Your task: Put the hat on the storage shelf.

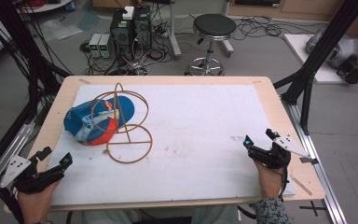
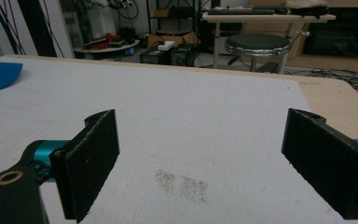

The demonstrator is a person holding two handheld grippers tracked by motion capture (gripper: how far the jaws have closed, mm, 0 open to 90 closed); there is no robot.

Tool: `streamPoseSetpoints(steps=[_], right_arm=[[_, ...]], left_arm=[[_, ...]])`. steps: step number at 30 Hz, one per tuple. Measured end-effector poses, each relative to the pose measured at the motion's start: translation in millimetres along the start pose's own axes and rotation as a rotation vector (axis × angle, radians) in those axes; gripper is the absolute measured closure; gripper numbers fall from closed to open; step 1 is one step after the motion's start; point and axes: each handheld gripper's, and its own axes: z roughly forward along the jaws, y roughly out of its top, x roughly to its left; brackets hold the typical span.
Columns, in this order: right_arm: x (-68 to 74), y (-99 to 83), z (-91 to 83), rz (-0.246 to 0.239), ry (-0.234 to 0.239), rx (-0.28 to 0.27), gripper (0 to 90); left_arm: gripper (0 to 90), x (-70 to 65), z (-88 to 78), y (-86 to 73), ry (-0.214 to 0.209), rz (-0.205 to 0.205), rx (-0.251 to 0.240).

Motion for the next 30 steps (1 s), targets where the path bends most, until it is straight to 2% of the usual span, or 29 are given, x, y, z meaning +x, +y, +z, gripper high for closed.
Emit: streamPoseSetpoints(steps=[20,23,24,26,27,29,30], right_arm=[[-1.5,-0.3,-0.8,0.011,0.004,-0.008,10.2],[-1.3,-0.1,-1.4,0.016,0.004,-0.015,10.2],[-1.2,-0.2,-1.7,0.022,0.005,-0.017,10.2],[-1.7,-0.5,-2.3,0.025,0.006,-0.011,10.2],[-2.1,-0.5,-2.7,0.028,0.009,-0.017,10.2],[-2.3,-0.5,-3.3,0.034,0.008,-0.018,10.2],[-3.1,-0.9,-3.8,0.043,0.011,-0.016,10.2]], left_arm=[[17.2,-4.0,-1.9,6.0,-0.009,0.002,-0.024],[17.2,-4.8,-0.6,11.1,-0.018,0.005,-0.024],[17.2,-5.7,1.2,16.7,-0.014,0.021,-0.029],[17.3,-4.9,2.5,20.3,-0.012,0.027,-0.032],[17.9,-2.6,6.1,28.5,-0.014,0.014,-0.056],[18.6,-1.0,8.0,33.1,-0.013,0.008,-0.068],[20.1,1.7,13.6,42.3,-0.016,0.001,-0.084]])
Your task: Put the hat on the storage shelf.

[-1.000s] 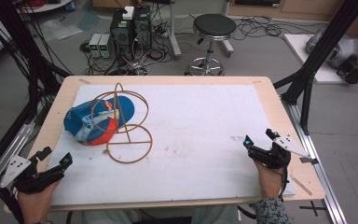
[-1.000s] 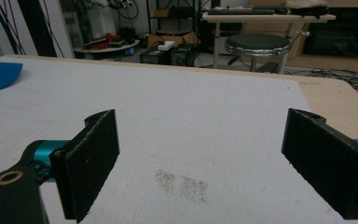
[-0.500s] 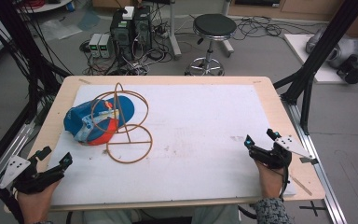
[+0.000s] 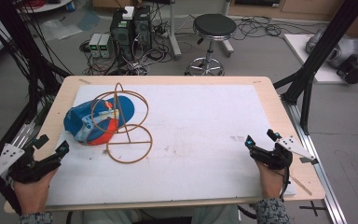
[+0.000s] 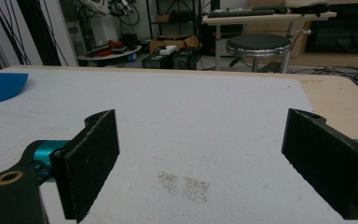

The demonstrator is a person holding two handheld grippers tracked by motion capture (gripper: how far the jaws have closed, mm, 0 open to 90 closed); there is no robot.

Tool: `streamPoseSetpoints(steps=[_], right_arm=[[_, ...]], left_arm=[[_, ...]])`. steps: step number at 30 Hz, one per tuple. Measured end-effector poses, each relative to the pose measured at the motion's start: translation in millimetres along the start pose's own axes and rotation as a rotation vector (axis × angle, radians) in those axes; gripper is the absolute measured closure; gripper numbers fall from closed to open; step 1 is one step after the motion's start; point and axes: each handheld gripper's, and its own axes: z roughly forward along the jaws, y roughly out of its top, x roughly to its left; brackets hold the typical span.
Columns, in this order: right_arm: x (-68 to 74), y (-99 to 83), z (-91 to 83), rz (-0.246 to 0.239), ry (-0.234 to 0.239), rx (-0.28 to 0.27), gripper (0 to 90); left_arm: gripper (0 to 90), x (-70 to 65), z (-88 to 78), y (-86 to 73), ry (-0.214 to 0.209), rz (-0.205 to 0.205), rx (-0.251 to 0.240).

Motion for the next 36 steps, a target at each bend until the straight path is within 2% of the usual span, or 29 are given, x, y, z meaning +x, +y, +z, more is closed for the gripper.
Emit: streamPoseSetpoints(steps=[2,7,9,11,13,14,15,17,22,28,32,36], right_arm=[[-0.5,-0.2,-0.3,0.003,-0.003,0.006,10.2],[-1.7,-0.5,1.2,0.010,0.001,0.011,10.2],[-0.8,-0.6,2.2,0.006,0.004,0.012,10.2],[-0.5,-0.6,2.4,0.004,0.005,0.014,10.2],[-1.1,-0.7,2.7,0.004,0.006,0.017,10.2],[-1.3,-0.8,3.0,0.003,0.007,0.018,10.2],[-1.3,-0.8,3.0,0.003,0.007,0.018,10.2],[-1.7,-0.9,3.7,0.004,0.007,0.018,10.2],[-1.7,-1.1,5.0,0.003,0.012,0.027,10.2],[-1.9,-1.2,5.4,0.008,0.014,0.028,10.2],[-2.2,-1.4,6.3,0.005,0.016,0.034,10.2],[-2.0,-1.5,6.8,0.007,0.019,0.035,10.2]], left_arm=[[20.4,1.0,4.0,4.2,0.003,0.006,0.002],[22.4,4.7,26.0,19.4,0.004,0.052,0.017],[23.9,5.4,36.2,22.7,-0.005,0.064,0.021],[25.9,5.2,52.1,26.5,-0.019,0.094,0.028],[27.1,4.9,56.9,27.7,-0.023,0.102,0.020],[27.7,3.5,65.2,30.8,-0.020,0.136,0.014],[28.0,3.5,65.2,30.8,-0.020,0.136,0.014],[28.9,3.2,72.8,32.6,-0.021,0.168,0.007],[31.0,7.3,95.3,29.6,-0.022,0.205,0.010],[35.2,10.5,109.5,22.1,-0.009,0.209,0.045],[37.1,9.7,115.9,18.2,-0.013,0.232,0.069],[44.3,9.6,121.0,14.5,-0.013,0.254,0.093]])
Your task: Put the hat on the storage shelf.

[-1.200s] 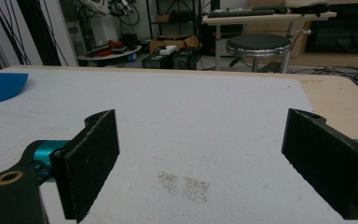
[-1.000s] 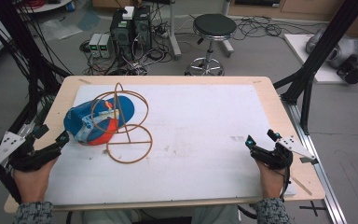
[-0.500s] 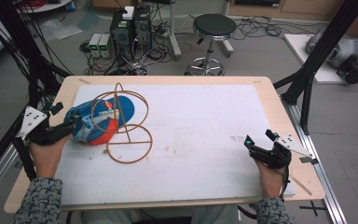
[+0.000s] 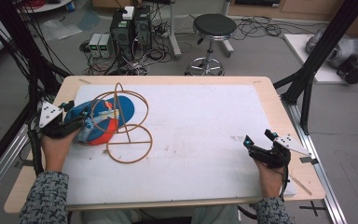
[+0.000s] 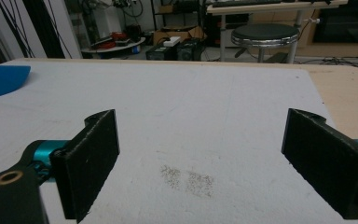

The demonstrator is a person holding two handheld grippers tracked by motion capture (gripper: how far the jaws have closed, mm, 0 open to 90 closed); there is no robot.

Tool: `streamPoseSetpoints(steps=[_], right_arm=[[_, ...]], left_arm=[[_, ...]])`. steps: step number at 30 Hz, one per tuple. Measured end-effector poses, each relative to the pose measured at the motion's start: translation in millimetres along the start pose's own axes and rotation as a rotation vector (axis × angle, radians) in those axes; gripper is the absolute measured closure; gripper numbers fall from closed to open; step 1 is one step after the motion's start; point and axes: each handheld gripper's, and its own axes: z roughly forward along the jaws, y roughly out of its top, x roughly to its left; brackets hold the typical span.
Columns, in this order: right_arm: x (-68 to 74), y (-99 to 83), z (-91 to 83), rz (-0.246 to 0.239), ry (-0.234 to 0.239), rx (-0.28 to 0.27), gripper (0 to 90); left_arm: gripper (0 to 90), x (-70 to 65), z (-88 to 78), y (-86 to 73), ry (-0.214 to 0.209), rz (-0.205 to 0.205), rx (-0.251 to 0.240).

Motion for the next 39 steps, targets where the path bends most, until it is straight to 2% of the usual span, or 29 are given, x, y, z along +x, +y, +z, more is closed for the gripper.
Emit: streamPoseSetpoints(steps=[2,3,11,16,20,22,26,28,31,33,35,39], right_arm=[[-0.2,0.0,-0.5,-0.001,-0.002,0.000,10.2],[-0.3,0.1,-0.4,0.001,-0.002,0.000,10.2],[-0.8,0.0,-0.1,0.002,0.000,0.000,10.2],[-0.7,0.0,-0.1,0.004,0.001,0.002,10.3],[-1.0,0.0,-0.1,0.005,-0.001,0.007,10.2],[-1.2,-0.1,0.2,0.004,-0.001,0.006,10.3],[-1.4,0.0,0.1,0.005,-0.001,0.009,10.3],[-1.2,-0.2,0.1,0.012,-0.003,0.011,10.3],[-1.7,-0.2,0.5,0.008,-0.002,0.010,10.2],[-1.8,-0.1,0.6,0.011,-0.001,0.012,10.3],[-2.2,-0.2,1.0,0.011,0.001,0.009,10.2],[-3.1,-0.3,0.2,0.027,0.004,0.011,10.2]], left_arm=[[47.3,-1.3,1.9,-1.3,0.001,0.036,0.007],[47.9,-1.6,3.5,-2.0,0.001,0.041,0.008],[55.6,0.5,7.3,-5.5,-0.006,0.050,0.033],[56.1,1.6,9.9,-7.3,-0.005,0.054,0.052],[65.5,1.1,10.6,-6.8,-0.012,0.066,0.055],[68.8,0.6,11.0,-6.2,-0.025,0.084,0.062],[85.6,-0.1,12.1,-4.7,-0.059,0.093,0.074],[88.6,-0.4,12.8,-2.1,-0.076,0.102,0.081],[89.2,-0.1,15.4,6.6,-0.105,0.103,0.089],[89.3,0.4,16.1,9.4,-0.108,0.109,0.092],[89.5,3.7,19.2,19.1,-0.131,0.106,0.086],[89.6,7.9,24.4,28.8,-0.154,0.105,0.082]])
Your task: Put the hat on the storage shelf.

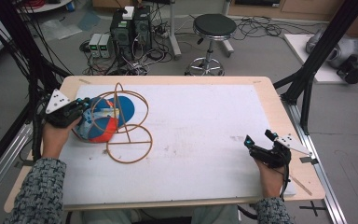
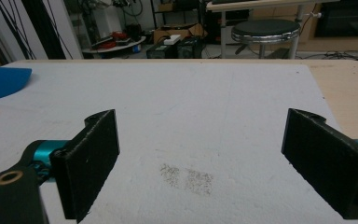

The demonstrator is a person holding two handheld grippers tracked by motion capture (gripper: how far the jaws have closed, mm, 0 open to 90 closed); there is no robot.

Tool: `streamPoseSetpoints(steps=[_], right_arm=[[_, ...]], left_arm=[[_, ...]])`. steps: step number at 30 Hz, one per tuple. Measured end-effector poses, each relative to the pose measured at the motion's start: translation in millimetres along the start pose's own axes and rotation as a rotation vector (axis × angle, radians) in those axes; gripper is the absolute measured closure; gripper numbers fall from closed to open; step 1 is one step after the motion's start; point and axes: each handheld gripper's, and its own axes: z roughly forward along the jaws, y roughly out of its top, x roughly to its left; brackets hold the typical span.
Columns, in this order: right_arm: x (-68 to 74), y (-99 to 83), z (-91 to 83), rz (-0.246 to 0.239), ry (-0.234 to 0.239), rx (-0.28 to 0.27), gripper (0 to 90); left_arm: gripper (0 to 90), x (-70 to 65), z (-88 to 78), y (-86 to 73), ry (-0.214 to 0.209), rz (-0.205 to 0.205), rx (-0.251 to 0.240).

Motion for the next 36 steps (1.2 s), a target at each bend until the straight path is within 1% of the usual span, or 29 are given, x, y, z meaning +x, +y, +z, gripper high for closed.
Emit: streamPoseSetpoints(steps=[3,4,5,9,13,14,18,19,20,21,22,23,25,26,27,28,30,35,36], right_arm=[[-1.6,-0.1,-1.5,0.005,-0.002,-0.007,10.2],[-1.6,-0.5,-2.1,0.007,-0.002,-0.006,10.2],[-2.0,-0.8,-2.7,0.004,-0.003,-0.004,10.3],[-4.2,-2.8,-6.9,0.006,-0.001,-0.009,10.3],[-5.0,-5.0,-11.7,0.005,0.003,0.001,10.3],[-5.1,-5.7,-12.6,0.003,0.003,0.003,10.3],[-4.0,-7.8,-18.1,-0.009,0.010,0.010,10.2],[-3.6,-8.4,-20.0,-0.012,0.012,0.015,10.2],[-3.6,-8.9,-22.5,-0.016,0.009,0.022,10.3],[-4.6,-9.2,-24.8,-0.026,0.003,0.017,10.2],[-5.7,-9.6,-27.6,-0.024,-0.001,0.015,10.3],[-7.0,-10.1,-30.5,-0.013,-0.003,0.015,10.3],[-9.1,-10.7,-33.2,-0.004,-0.009,0.010,10.2],[-13.0,-12.2,-37.9,0.011,-0.018,0.006,10.2],[-14.6,-12.7,-39.9,0.015,-0.023,0.006,10.3],[-15.7,-13.2,-41.7,0.014,-0.029,0.007,10.3],[-16.7,-13.7,-44.4,0.001,-0.040,0.014,10.3],[-15.8,-14.5,-47.4,-0.010,-0.042,0.020,10.3],[-16.0,-14.7,-48.5,-0.027,-0.043,0.027,10.3]], left_arm=[[89.5,6.2,3.4,9.1,-0.012,0.001,0.003],[89.5,9.8,4.6,14.9,-0.015,-0.004,-0.005],[89.5,9.8,4.6,14.9,-0.015,-0.004,-0.005],[89.5,17.5,4.7,28.1,-0.020,-0.004,-0.021],[89.6,25.5,4.3,43.6,-0.014,0.018,-0.030],[89.6,27.8,4.0,47.7,-0.011,0.013,-0.037],[89.6,37.0,2.2,66.5,-0.005,0.018,-0.053],[89.6,39.0,1.7,71.5,-0.006,0.012,-0.064],[89.6,41.9,0.9,82.3,-0.001,0.008,-0.076],[89.6,42.9,0.9,87.8,0.001,0.009,-0.079],[89.6,43.9,0.6,93.4,-0.001,0.011,-0.083],[89.6,43.9,0.6,93.4,-0.001,0.011,-0.083],[89.6,44.8,0.4,105.3,0.003,0.024,-0.101],[89.6,45.3,0.3,110.7,-0.001,0.033,-0.104],[89.6,44.8,1.2,121.5,0.002,0.063,-0.108],[89.6,44.8,1.2,121.5,0.002,0.063,-0.108],[89.6,45.2,2.4,130.8,-0.001,0.064,-0.116],[89.6,44.1,6.0,152.1,0.002,0.065,-0.143],[89.6,43.8,6.9,156.5,0.005,0.063,-0.147]])
